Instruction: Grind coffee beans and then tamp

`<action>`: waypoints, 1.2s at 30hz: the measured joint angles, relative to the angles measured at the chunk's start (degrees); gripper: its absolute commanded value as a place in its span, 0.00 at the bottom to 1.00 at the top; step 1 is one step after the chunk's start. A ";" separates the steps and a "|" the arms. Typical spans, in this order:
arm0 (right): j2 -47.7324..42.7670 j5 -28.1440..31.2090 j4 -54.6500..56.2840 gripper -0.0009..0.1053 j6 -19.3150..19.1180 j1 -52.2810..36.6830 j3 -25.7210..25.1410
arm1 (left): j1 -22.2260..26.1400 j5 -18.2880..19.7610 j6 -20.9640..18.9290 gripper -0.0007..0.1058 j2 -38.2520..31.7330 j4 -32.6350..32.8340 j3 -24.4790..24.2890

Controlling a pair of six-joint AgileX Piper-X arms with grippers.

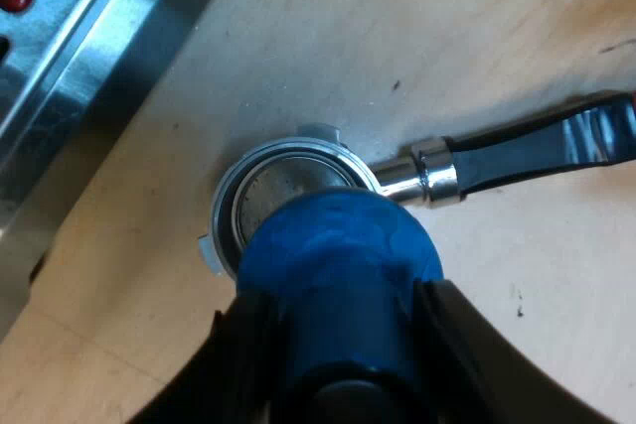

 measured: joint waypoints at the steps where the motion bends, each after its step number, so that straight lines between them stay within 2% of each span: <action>1: 0.00 0.00 0.00 0.55 0.00 0.00 0.00 | 0.00 0.00 0.00 0.01 0.59 -0.08 0.00; 7: 0.00 0.00 0.00 0.55 0.00 0.00 0.00 | 0.00 1.74 -0.16 0.01 2.60 -0.08 0.00; 23: 0.00 0.00 0.00 0.55 0.00 0.00 0.00 | 0.00 1.74 -0.16 0.01 6.63 -1.27 0.00; 36: 0.00 0.00 0.00 0.55 0.13 0.00 0.00 | 0.00 -0.09 -0.16 0.01 6.59 -3.40 0.00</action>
